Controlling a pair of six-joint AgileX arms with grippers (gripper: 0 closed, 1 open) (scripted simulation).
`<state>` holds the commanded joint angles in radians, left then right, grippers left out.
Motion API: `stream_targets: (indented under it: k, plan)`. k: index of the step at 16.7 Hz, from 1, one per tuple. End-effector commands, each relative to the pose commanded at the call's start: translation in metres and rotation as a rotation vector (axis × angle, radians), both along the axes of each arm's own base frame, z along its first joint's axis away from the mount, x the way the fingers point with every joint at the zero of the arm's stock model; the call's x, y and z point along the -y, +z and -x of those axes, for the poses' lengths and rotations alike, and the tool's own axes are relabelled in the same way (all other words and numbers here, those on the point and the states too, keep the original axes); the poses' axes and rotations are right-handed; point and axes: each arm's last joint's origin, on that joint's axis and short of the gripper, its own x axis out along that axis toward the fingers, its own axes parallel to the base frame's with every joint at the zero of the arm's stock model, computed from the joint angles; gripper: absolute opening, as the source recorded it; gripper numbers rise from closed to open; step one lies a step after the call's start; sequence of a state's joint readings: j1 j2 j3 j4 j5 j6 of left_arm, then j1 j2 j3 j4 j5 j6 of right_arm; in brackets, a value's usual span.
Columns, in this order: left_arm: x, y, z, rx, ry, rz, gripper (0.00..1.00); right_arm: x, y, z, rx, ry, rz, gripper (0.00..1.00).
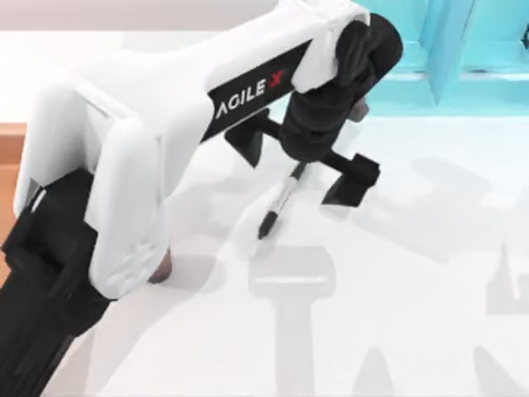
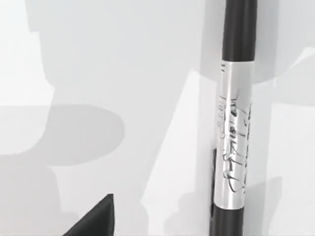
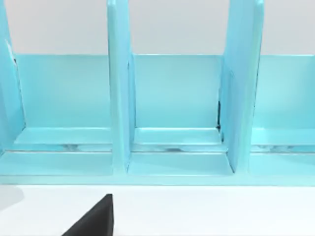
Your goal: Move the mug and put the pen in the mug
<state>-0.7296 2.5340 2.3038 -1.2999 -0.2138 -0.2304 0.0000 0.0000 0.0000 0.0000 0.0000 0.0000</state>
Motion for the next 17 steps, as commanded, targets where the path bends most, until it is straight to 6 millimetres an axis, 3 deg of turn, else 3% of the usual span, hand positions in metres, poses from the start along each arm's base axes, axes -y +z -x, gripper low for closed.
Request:
stream_targets:
  k: [7,12,17]
  plan:
    - [-0.010,-0.067,-0.010,0.000,0.000,0.000,1.00,0.000,0.000,0.000,0.000,0.000,0.000,1.00]
    - [-0.012,-0.073,-0.011,0.000,0.000,0.000,1.00,0.000,0.000,0.000,0.000,0.000,0.000,1.00]
    - [-0.012,-0.073,-0.011,0.000,0.000,0.000,0.62,0.000,0.000,0.000,0.000,0.000,0.000,1.00]
